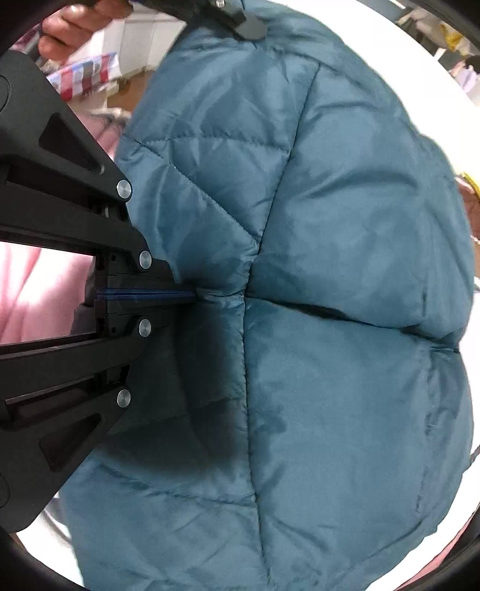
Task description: Fold large clothes
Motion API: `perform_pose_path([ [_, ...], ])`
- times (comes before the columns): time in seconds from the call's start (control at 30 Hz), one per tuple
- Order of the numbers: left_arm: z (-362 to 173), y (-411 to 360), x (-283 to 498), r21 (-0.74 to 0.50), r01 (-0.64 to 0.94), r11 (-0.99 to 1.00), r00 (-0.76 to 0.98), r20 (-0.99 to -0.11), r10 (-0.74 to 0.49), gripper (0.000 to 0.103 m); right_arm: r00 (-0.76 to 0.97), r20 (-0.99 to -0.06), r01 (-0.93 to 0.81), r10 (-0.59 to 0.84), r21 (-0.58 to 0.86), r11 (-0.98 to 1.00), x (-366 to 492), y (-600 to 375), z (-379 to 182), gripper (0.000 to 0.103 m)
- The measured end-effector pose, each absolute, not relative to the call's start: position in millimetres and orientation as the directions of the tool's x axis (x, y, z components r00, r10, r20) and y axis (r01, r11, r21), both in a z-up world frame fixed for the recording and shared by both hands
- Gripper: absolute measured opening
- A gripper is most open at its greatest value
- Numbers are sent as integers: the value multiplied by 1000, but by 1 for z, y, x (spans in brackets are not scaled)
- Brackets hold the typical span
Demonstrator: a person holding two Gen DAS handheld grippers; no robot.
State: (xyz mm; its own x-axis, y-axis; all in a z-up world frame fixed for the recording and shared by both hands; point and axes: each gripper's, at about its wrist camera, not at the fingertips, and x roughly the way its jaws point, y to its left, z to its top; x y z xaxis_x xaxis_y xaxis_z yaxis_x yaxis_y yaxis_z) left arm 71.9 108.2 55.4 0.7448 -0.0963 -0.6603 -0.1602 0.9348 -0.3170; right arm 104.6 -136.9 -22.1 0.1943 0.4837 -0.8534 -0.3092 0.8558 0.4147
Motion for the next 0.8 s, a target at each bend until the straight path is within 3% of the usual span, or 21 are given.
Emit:
perform_pose_path([
  [0.1,64,102,73,-309,-148,940,750,-655,-97,17,291,-818,-310,497,411,858,93,-180,13,1],
  [0.23,73,90,71,-274,-116,955,762,-641,-91,17,415,-813,-208,409,353,912,86,-253,37,1],
  [0.43,90,57,68,-195,-34,980,783,-615,-95,17,405,-849,-52,340,350,935,102,-317,5,1],
  [0.8,118,-28,76,-79,159,984,788,-590,-174,17,347,-846,-64,404,408,911,114,-298,-42,1],
])
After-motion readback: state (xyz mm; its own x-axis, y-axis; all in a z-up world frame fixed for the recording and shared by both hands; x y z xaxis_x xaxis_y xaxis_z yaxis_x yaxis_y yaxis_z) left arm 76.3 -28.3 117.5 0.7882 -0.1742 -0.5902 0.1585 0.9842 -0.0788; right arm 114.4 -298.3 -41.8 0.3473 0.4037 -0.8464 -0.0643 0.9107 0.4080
